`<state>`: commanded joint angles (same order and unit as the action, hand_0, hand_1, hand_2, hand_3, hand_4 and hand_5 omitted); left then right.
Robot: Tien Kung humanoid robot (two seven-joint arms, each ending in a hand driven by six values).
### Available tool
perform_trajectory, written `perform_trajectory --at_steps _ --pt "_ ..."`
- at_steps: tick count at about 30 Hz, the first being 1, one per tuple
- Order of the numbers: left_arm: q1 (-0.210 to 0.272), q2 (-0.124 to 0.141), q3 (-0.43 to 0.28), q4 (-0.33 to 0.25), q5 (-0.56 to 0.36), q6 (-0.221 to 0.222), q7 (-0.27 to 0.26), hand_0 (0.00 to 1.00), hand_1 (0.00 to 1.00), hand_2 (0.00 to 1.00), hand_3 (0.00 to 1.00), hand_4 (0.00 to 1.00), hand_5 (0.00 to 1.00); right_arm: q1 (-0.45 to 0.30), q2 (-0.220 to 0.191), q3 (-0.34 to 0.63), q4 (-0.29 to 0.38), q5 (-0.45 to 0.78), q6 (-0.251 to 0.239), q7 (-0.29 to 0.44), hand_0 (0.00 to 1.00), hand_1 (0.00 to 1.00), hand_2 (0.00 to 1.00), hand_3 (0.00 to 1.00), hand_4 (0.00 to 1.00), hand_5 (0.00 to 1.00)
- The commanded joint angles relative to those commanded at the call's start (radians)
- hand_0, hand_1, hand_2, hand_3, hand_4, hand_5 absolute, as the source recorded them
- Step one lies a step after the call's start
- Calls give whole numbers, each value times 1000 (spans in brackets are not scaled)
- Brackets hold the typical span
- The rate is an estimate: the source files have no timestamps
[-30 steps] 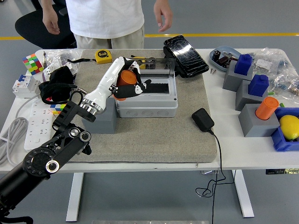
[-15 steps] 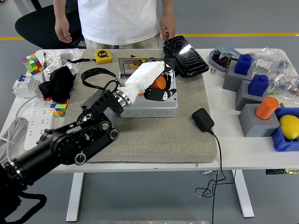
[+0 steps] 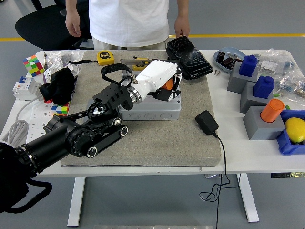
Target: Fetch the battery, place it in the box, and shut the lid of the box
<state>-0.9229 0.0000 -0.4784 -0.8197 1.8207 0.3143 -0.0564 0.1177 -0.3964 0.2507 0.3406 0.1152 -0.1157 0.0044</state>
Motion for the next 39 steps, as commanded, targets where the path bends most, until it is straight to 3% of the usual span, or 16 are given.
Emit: perform_trajectory --at_steps 6,14,15,20,21,26,27,38,39 --pt "-42 0 47 70 -15 5 -6 134 102 182 229 800 2 3 0 -11 1 1 0 0 578 627 656 550 944 491" --pt "-56 0 68 120 -62 16 -38 149 113 192 233 840 2 6 1 -14 3 -4 0 1 577 627 656 550 943 490" --pt "-55 0 68 124 -67 18 -42 164 132 201 250 902 2 6 1 -14 3 -5 0 1 574 626 655 549 943 490" --pt "-52 0 65 134 -86 31 -61 164 132 201 250 902 2 7 1 -15 4 -5 0 1 574 626 655 549 943 490" --pt "-53 0 66 136 -85 33 -63 193 192 263 301 946 2 8 0 -15 4 -5 0 1 577 626 655 549 942 490" --pt "-52 0 82 143 -83 42 -71 193 192 263 301 946 2 8 0 -15 5 -7 -1 1 577 626 655 549 942 490" --pt "-51 0 86 144 -83 44 -73 219 290 320 364 972 2 8 0 -15 5 -7 -1 1 575 624 655 549 942 490" --pt "-49 0 97 149 -74 58 -85 236 328 358 393 997 7 10 0 -12 8 -14 -1 2 572 626 654 549 942 490" --pt "-50 0 97 148 -73 58 -85 257 381 403 439 998 19 10 0 -11 8 -15 -1 2 575 625 654 549 942 490"
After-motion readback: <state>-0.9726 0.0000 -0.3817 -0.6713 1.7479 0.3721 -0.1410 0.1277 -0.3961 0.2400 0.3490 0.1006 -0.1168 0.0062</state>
